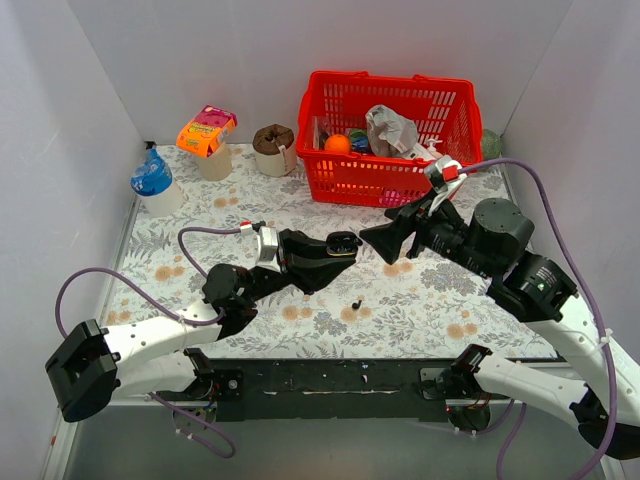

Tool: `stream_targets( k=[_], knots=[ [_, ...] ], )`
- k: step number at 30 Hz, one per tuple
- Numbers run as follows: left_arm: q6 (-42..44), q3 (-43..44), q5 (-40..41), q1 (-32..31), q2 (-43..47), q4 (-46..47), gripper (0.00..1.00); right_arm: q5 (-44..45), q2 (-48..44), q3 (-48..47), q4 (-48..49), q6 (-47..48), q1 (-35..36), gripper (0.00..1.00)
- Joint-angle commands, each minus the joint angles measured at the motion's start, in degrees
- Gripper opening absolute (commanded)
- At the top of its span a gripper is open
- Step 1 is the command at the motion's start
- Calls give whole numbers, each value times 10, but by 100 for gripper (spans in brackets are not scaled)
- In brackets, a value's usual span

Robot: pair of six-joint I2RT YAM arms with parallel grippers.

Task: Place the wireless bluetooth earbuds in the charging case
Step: Adjust the earbud with the charging case.

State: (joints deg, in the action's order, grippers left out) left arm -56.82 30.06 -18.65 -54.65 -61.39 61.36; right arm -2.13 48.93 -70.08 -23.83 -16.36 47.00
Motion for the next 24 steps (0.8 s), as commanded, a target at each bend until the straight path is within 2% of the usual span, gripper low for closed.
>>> stream_targets(
  k=[1, 8, 24],
  knots=[
    [4, 7, 1, -3, 17, 7, 0, 19, -10, -15, 27, -5, 3, 84],
    [2, -1, 5, -3, 25, 10, 0, 42, -2, -15, 12, -11, 3, 79],
    [7, 8, 15, -3, 9, 20, 0, -43, 11, -26, -4, -18, 4, 76]
  ],
)
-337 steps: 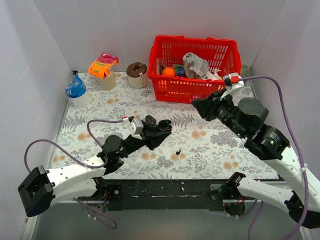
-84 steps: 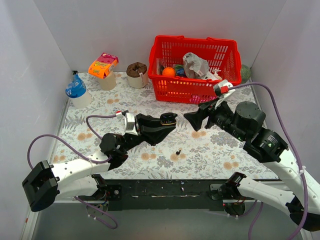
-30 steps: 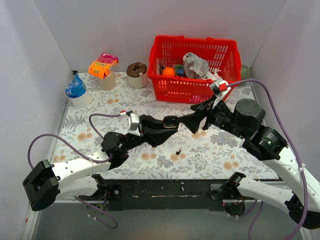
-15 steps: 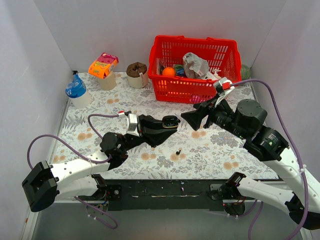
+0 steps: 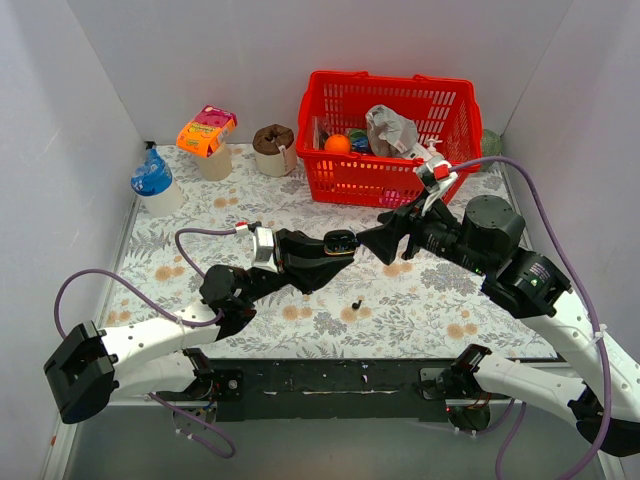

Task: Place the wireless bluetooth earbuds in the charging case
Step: Adjust the earbud with the charging case.

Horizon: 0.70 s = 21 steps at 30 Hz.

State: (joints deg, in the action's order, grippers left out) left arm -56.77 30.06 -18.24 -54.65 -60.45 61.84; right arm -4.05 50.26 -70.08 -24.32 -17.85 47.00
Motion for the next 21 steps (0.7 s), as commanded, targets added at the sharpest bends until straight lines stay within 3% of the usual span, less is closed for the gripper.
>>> stream_targets(
  k=[1, 21],
  knots=[
    [7, 8, 11, -3, 0, 14, 0, -27, -3, -27, 1, -3, 3, 76],
    [0, 15, 7, -3, -24, 18, 0, -68, 4, -36, 10, -15, 3, 76]
  ],
)
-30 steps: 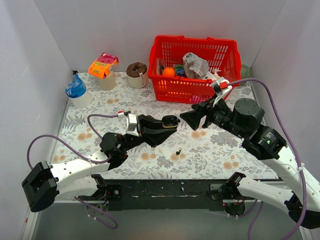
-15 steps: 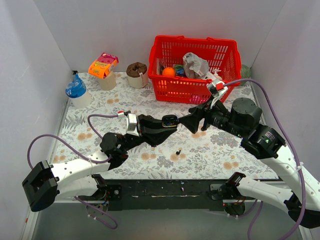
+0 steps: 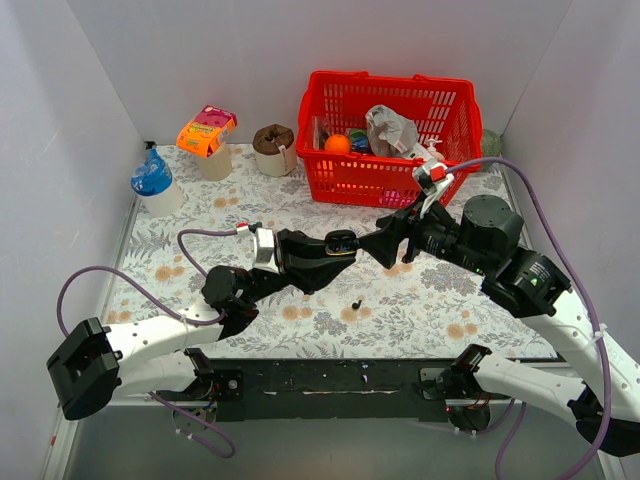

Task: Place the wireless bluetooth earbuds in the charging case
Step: Adjust the earbud with the charging case.

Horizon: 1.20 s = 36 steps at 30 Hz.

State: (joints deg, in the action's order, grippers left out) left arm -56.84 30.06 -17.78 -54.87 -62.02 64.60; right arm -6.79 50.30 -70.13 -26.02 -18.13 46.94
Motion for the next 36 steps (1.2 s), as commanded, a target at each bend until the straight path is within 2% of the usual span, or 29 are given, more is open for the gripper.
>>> stream_targets(
  k=[1, 5, 10, 14, 23, 36],
  knots=[
    [0, 14, 0, -1, -12, -10, 0, -46, 8, -36, 27, -11, 3, 76],
    [-9, 12, 3, 0, -13, 0, 0, -46, 11, -41, 20, -11, 3, 77],
    [-43, 10, 47, 4, 1, 0, 0, 17, -6, -42, -5, -7, 3, 81],
    [-73, 12, 34, 22, 11, -2, 0, 39, -13, -42, -20, -2, 3, 83],
    [-107, 2, -15, 42, 25, 3, 0, 27, -11, -42, -10, -1, 3, 83],
    [-119, 9, -40, 42, 5, 11, 0, 5, 0, -51, 9, 3, 3, 83]
  ],
)
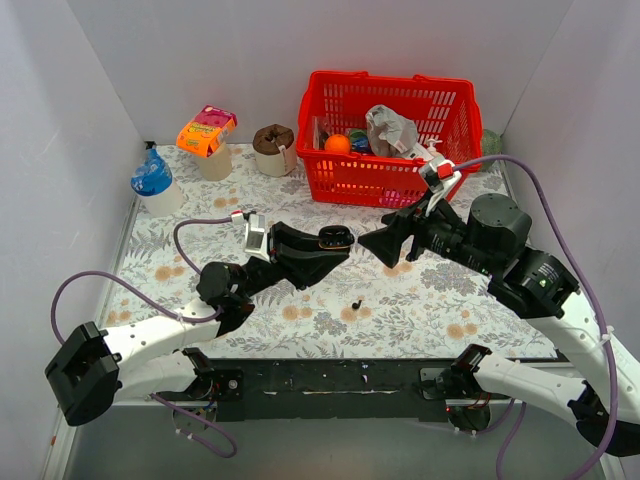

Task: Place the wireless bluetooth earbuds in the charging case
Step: Adjust the earbud with the charging case.

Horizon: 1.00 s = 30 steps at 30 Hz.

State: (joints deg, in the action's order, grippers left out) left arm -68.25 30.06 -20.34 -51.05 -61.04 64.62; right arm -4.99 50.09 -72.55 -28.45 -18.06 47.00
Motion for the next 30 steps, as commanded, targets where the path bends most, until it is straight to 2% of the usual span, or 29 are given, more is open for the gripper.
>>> stream_targets(
  k=[1, 23, 30],
  knots=[
    [-6, 10, -16, 4, -7, 9, 0, -14, 2, -24, 36, 1, 3, 83],
    [-10, 6, -20, 4, -22, 31, 0, -33, 17, -20, 46, 0, 3, 83],
    [-7, -3, -13, 4, -8, 25, 0, 35, -10, -36, 34, 14, 3, 84]
  ],
)
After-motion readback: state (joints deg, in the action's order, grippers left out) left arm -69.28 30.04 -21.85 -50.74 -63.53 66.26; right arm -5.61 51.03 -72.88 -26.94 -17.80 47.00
